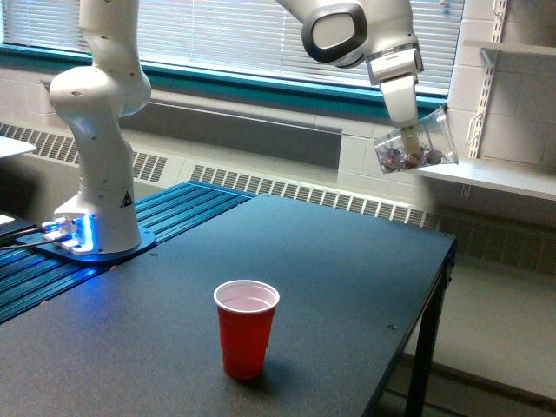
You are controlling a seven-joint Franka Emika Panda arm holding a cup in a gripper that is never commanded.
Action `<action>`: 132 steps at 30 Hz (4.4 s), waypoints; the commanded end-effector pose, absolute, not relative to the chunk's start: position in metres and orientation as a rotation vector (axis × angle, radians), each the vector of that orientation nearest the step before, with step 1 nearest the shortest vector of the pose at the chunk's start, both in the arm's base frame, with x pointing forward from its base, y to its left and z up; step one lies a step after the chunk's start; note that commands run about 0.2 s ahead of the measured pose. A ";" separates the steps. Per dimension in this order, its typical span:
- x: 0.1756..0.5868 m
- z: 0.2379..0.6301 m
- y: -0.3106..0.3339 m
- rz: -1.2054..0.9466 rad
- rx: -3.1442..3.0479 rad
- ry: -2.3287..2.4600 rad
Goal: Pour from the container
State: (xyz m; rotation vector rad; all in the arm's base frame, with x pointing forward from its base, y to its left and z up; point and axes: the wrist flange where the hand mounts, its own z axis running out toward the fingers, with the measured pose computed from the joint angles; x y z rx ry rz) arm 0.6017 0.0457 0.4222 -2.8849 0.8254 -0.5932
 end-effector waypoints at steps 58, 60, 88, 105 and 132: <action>0.392 0.341 -0.207 -0.219 -2.573 1.758; 0.392 0.336 -0.209 -0.199 -2.563 1.768; 0.420 0.304 -0.216 -0.033 -2.370 1.822; 0.411 0.299 -0.226 0.018 -2.204 1.876; 0.407 0.274 -0.250 0.131 -1.973 1.950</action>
